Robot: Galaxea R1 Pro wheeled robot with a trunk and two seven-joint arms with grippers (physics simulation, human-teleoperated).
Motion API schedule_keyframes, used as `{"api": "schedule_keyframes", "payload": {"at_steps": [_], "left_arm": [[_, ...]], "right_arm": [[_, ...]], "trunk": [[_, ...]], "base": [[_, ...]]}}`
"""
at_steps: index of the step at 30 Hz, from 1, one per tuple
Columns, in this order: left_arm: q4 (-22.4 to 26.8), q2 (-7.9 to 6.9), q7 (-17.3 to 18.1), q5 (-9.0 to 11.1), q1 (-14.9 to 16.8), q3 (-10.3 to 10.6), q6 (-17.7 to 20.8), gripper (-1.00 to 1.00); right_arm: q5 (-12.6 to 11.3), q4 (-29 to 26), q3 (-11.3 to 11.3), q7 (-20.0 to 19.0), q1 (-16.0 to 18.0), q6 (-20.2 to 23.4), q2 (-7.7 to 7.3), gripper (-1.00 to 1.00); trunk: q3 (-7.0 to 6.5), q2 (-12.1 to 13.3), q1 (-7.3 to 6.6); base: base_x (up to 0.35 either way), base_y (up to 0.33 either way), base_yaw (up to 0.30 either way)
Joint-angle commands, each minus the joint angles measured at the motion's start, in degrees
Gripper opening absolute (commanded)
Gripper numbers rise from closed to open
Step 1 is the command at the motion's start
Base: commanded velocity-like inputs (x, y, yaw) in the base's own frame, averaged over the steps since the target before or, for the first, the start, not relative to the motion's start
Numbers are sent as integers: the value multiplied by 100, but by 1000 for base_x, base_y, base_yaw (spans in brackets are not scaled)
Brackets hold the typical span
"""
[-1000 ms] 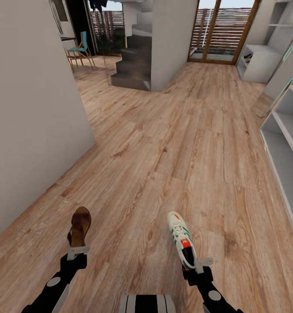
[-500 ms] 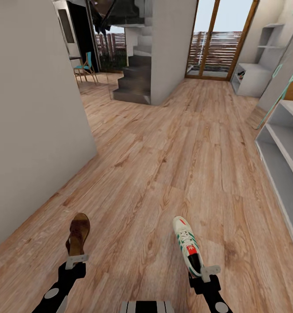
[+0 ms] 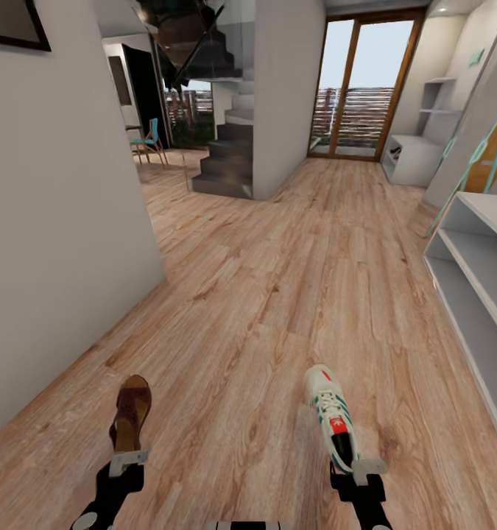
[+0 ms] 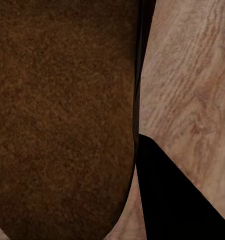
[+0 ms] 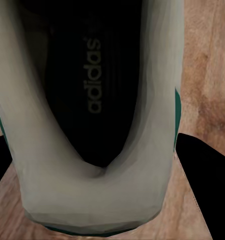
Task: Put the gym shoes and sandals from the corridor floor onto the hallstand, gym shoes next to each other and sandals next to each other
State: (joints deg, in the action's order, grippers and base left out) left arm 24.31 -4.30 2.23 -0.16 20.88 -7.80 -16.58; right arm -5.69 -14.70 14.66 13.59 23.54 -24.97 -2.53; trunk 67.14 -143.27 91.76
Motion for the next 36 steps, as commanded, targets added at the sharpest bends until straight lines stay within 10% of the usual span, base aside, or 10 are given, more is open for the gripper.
{"api": "schedule_keyframes", "payload": {"at_steps": [1, 36], "left_arm": [[-183, -8, 24, -22, -1, -24, -131, -100], [-716, -46, 23, -20, -102, -20, -636, -100]], "right_arm": [[-95, 70, 61, 15, 2, -85, -6, -100], [-160, 660, 63, 13, 1, -588, 60, -100]], "trunk": [[-29, 0, -4], [-809, 1126, -624]], "base": [[0, 0, -65], [0, 0, -47]]}}
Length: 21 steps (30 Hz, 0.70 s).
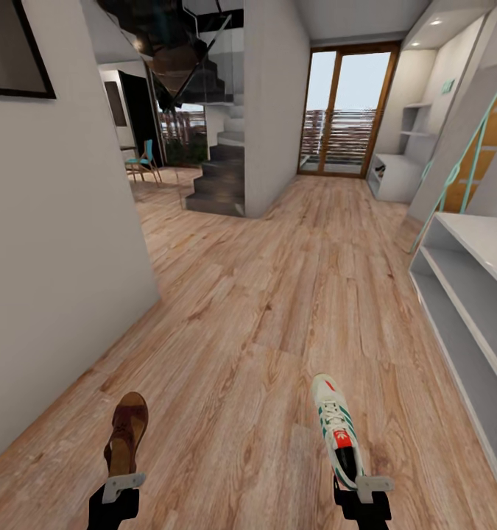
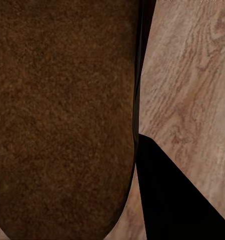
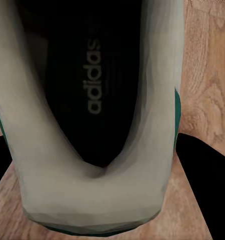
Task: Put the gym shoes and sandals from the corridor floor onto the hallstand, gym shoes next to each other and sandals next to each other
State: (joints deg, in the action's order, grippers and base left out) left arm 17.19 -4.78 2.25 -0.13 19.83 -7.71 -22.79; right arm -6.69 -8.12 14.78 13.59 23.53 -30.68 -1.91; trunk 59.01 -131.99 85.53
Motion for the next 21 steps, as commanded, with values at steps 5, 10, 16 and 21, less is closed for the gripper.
{"api": "schedule_keyframes", "payload": {"at_steps": [5, 10, 16, 21], "left_arm": [[-5, 3, 21, -23, 3, -28, -15, -100], [-4, 3, 21, -23, 3, -28, -18, -100], [-5, 3, 21, -23, -4, -21, -23, -100], [-4, 3, 21, -23, -10, -20, -23, -100]], "right_arm": [[-61, 3, 51, 12, 3, -17, -2, -100], [-60, 5, 51, 12, 3, -17, -3, -100], [-59, 9, 51, 11, 3, -17, -3, -100], [-57, 10, 51, 12, 3, -17, -3, -100]], "trunk": [[-39, -2, -1], [-84, -2, -1], [-138, -2, -1], [-183, -2, -1]], "base": [[0, 0, -58], [0, 0, -62], [0, 0, -65], [0, 0, -66]]}}
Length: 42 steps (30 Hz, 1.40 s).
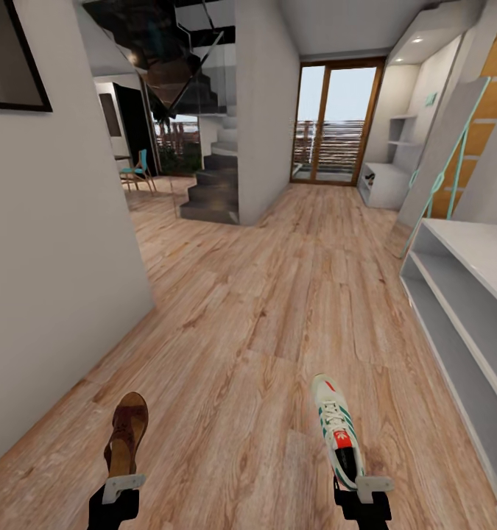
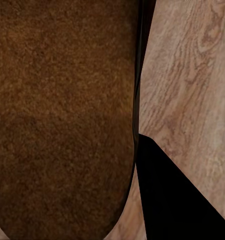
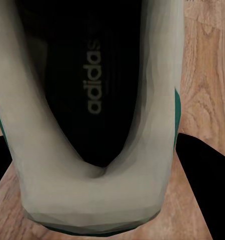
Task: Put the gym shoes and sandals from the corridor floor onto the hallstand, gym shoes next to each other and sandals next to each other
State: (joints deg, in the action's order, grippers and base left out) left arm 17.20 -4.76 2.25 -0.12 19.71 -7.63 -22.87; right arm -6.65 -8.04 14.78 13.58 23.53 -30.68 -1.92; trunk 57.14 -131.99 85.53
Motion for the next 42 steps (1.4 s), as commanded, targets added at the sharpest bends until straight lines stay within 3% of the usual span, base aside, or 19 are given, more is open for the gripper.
{"api": "schedule_keyframes", "payload": {"at_steps": [1, 10, 21, 42], "left_arm": [[-5, 2, 21, -23, 1, -28, -15, -100], [-6, 7, 21, -14, -8, -28, -16, -100], [-78, 45, 27, 4, -19, -19, -36, -100], [-89, 25, 30, 5, -19, -28, -35, -100]], "right_arm": [[-61, 3, 51, 11, 3, -17, -2, -100], [-56, 4, 51, 13, 3, -17, -10, -100], [-65, -25, 60, 11, 3, -14, 102, -100], [-63, -30, 60, 24, 3, -5, 115, -100]], "trunk": [[-5, -2, -1], [-84, -2, -1], [-155, -2, -1], [-265, -2, -1]], "base": [[0, 0, -66], [86, 0, -86], [334, 0, -230], [337, 22, -230]]}}
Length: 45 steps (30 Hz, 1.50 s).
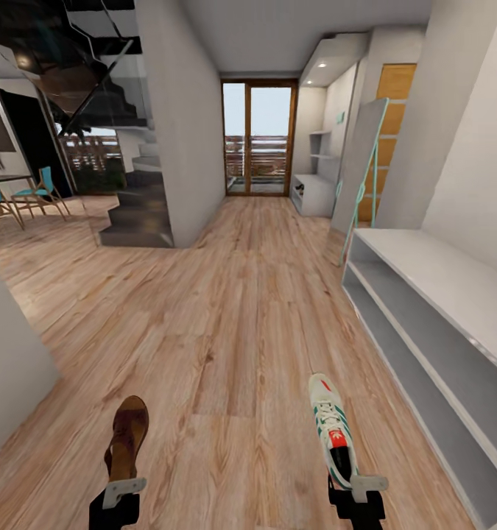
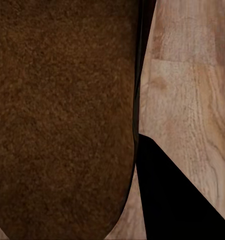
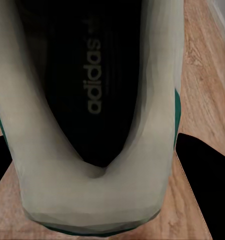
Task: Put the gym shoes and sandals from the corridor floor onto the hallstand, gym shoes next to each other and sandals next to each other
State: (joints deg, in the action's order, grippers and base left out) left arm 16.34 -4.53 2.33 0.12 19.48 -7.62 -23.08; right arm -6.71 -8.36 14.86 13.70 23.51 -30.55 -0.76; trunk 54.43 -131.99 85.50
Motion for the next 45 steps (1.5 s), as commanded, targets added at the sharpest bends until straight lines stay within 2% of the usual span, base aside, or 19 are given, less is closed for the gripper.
{"api": "schedule_keyframes", "payload": {"at_steps": [1, 24, 37, 45], "left_arm": [[-4, 1, 22, -20, 3, -29, -14, -100], [-8, -4, 13, -20, 3, -29, -16, -100], [-15, 4, 17, -3, 3, -28, -17, -100], [-13, 5, 13, -6, 3, -29, -17, -100]], "right_arm": [[-57, 3, 48, 16, 4, -20, -2, -100], [-32, 19, 52, -2, 4, -22, -18, -100], [-50, 25, 44, 1, 4, -21, -18, -100], [-50, 21, 44, 9, 4, -21, -14, -100]], "trunk": [[1, -2, 2], [-5, -2, 2], [78, -2, 2], [82, -2, 2]], "base": [[338, 79, -131], [337, 26, -11], [337, 0, -3], [327, 119, 0]]}}
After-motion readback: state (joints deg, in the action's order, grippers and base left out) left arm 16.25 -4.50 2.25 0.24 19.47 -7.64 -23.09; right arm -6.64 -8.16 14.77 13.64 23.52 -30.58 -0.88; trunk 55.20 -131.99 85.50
